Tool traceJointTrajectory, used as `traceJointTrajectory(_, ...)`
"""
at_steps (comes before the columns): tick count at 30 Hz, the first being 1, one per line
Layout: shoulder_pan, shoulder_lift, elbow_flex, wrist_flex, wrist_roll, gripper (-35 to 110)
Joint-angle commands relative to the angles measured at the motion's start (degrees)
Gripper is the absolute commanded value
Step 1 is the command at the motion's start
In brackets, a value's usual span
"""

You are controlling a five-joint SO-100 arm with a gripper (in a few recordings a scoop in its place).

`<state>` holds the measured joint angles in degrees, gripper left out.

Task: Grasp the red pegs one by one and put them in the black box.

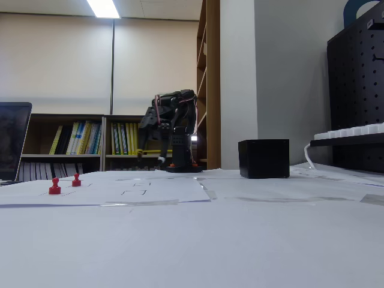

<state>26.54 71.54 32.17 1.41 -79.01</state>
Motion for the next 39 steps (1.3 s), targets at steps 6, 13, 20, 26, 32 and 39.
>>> traceJointTrajectory(6,6.50,27.86,11.43,-29.09,-8.53,20)
traceJointTrajectory(13,8.61,38.50,22.15,-30.15,-12.39,22)
traceJointTrajectory(20,9.76,42.28,27.25,-30.06,-12.92,22)
traceJointTrajectory(26,10.37,46.23,31.38,-30.23,-11.25,22)
traceJointTrajectory(32,10.37,46.58,31.38,-29.88,-10.63,17)
traceJointTrajectory(39,9.93,46.58,31.29,-30.23,-11.43,9)
